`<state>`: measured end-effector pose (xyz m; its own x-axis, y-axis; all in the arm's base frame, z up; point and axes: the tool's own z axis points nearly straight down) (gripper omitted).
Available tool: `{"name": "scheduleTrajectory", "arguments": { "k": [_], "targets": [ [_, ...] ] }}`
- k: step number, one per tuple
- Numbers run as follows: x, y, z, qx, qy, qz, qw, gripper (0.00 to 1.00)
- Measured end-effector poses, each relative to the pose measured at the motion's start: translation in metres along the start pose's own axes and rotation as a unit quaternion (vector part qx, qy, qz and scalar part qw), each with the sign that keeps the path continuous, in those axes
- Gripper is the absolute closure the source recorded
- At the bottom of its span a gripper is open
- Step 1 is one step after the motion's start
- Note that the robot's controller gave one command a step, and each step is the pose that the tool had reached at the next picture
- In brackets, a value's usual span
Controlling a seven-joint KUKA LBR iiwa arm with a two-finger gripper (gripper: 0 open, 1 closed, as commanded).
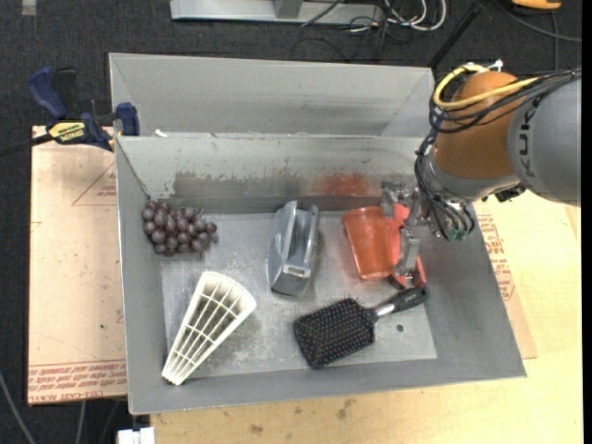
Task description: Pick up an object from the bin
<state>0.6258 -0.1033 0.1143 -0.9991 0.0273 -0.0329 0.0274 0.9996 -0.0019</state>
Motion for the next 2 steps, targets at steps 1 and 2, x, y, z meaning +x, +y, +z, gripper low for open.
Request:
{"name": "scheduleTrajectory", "arguments": {
  "k": [1,2],
  "targets": [
    [0.025,-0.017,0.039,-0.002,0.0113,-0.012,0.9999,0.00],
    [0.031,0.020,0.043,0.000,0.0155,0.043,0.9989,1.00]
  ]
}}
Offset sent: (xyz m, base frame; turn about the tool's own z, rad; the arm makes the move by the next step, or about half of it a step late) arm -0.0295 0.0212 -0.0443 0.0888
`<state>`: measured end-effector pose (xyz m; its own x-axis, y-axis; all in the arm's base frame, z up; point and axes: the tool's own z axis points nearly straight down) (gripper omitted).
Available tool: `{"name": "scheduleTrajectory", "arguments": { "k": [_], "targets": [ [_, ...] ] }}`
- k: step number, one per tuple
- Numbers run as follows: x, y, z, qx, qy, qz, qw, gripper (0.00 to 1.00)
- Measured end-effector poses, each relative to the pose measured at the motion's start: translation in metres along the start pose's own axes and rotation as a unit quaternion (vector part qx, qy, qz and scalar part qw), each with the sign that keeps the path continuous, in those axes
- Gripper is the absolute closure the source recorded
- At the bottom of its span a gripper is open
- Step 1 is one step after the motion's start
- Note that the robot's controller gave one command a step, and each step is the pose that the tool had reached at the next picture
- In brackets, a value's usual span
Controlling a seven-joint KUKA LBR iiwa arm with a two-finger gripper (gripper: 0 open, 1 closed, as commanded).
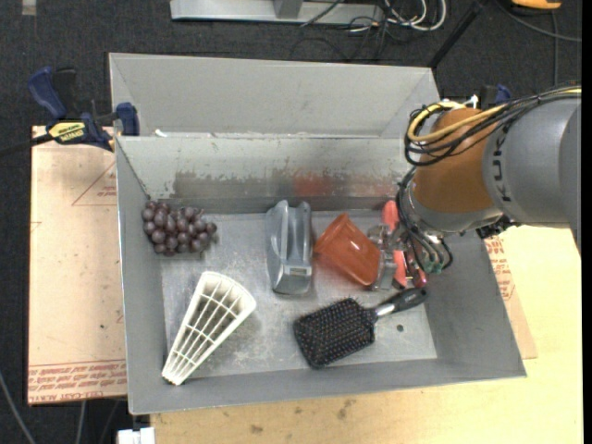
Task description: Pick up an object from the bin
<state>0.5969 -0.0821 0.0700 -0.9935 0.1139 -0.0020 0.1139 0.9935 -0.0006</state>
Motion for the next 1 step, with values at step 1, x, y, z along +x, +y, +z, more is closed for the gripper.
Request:
{"name": "scheduleTrajectory", "arguments": {
  "k": [1],
  "targets": [
    [0.0000,-0.0003,0.0000,0.000,0.0000,0.000,1.0000,1.00]
  ]
}}
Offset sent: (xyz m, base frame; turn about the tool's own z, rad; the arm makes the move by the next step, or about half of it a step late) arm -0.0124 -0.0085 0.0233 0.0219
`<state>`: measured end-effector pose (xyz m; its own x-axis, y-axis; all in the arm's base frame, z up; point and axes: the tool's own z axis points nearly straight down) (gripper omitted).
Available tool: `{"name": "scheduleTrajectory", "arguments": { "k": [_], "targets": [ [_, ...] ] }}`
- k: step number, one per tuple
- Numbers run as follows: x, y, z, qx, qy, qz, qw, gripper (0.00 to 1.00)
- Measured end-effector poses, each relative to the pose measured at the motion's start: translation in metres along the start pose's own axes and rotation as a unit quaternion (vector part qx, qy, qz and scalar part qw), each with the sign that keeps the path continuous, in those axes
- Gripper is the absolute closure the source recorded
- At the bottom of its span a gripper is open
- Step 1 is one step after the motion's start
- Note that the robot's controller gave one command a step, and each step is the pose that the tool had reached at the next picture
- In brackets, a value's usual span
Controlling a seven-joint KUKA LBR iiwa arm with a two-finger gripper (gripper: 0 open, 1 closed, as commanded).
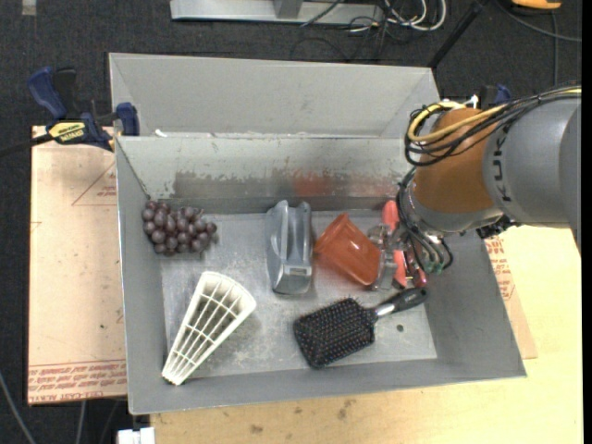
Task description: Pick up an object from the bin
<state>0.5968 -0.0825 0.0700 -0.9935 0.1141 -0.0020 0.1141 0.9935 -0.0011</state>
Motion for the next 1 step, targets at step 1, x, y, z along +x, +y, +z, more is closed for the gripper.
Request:
{"name": "scheduleTrajectory", "arguments": {
  "k": [1],
  "targets": [
    [0.0094,-0.0067,-0.0183,-0.001,0.0013,0.008,1.0000,1.00]
  ]
}}
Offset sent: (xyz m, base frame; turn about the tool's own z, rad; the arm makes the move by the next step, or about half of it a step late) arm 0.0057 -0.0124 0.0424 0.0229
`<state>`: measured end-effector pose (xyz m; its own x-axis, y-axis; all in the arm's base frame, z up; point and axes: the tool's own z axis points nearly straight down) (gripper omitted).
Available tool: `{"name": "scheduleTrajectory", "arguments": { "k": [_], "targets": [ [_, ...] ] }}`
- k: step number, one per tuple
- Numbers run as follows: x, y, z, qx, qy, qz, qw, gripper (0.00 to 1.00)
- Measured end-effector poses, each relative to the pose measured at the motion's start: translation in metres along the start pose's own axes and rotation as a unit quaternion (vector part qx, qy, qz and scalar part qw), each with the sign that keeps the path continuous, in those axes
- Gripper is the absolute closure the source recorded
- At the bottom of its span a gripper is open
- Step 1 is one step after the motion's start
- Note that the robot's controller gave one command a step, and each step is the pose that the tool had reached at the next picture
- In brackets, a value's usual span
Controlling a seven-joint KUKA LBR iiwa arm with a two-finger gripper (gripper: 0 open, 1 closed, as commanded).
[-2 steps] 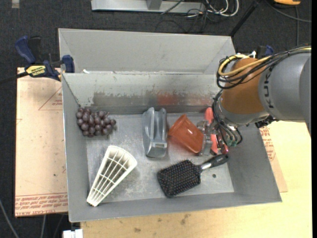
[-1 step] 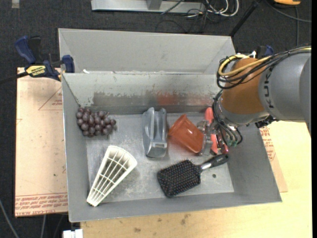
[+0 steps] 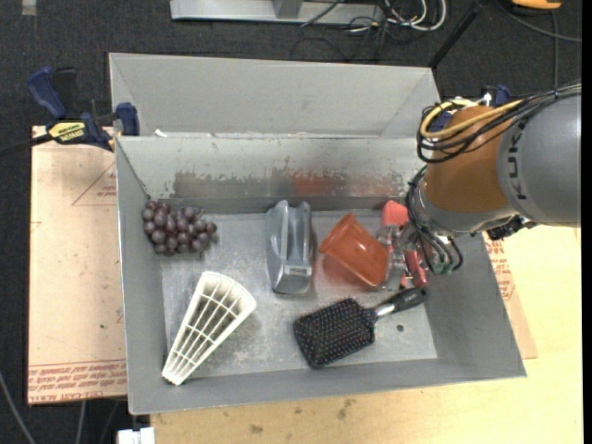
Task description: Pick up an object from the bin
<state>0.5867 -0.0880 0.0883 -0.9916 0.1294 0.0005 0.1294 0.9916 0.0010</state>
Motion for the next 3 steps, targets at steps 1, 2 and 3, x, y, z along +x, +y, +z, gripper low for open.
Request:
{"name": "scheduleTrajectory", "arguments": {
  "k": [1,2,3],
  "targets": [
    [-0.013,-0.003,-0.020,0.000,-0.0011,0.002,1.0000,1.00],
    [-0.002,-0.026,-0.036,0.000,-0.0010,0.002,1.0000,1.00],
    [-0.002,-0.026,-0.036,0.000,-0.0010,0.001,1.0000,1.00]
  ]
}}
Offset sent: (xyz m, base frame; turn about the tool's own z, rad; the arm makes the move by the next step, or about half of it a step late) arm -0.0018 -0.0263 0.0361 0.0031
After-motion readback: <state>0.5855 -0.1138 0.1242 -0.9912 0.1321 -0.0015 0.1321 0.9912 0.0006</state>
